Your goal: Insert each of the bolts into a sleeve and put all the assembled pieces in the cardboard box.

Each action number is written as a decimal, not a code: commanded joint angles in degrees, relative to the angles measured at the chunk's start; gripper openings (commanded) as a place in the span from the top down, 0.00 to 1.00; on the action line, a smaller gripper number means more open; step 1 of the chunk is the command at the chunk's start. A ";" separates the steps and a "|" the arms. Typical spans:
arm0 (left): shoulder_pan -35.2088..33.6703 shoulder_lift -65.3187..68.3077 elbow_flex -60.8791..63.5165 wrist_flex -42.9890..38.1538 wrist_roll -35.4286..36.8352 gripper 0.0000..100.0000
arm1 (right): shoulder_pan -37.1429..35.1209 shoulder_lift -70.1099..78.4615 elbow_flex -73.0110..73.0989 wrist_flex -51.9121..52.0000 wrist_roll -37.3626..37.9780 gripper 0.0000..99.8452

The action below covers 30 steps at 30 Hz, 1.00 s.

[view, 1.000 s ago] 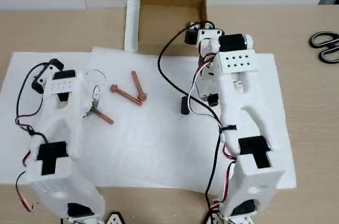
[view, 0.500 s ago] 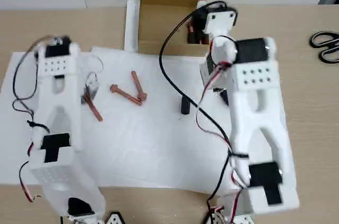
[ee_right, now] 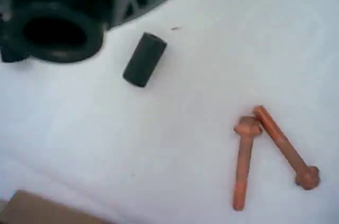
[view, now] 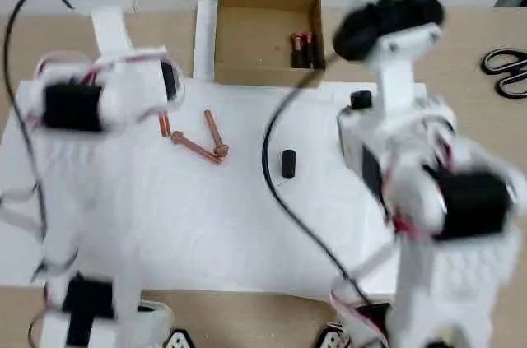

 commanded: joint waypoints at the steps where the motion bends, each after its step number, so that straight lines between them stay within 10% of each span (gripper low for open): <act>1: 4.22 -15.82 4.88 1.05 -0.62 1.00 | -0.13 -12.26 6.86 0.48 0.44 1.00; 7: 7.91 -33.23 24.04 -5.54 -0.62 1.00 | 0.13 -32.75 31.12 -1.45 0.53 1.00; 20: 17.49 -54.07 76.00 -58.37 -0.35 1.00 | -5.93 -52.70 68.66 -27.56 0.09 1.00; 30: 24.00 -53.54 78.55 -61.01 -0.35 1.00 | -15.60 -62.64 80.79 -36.18 -6.33 1.00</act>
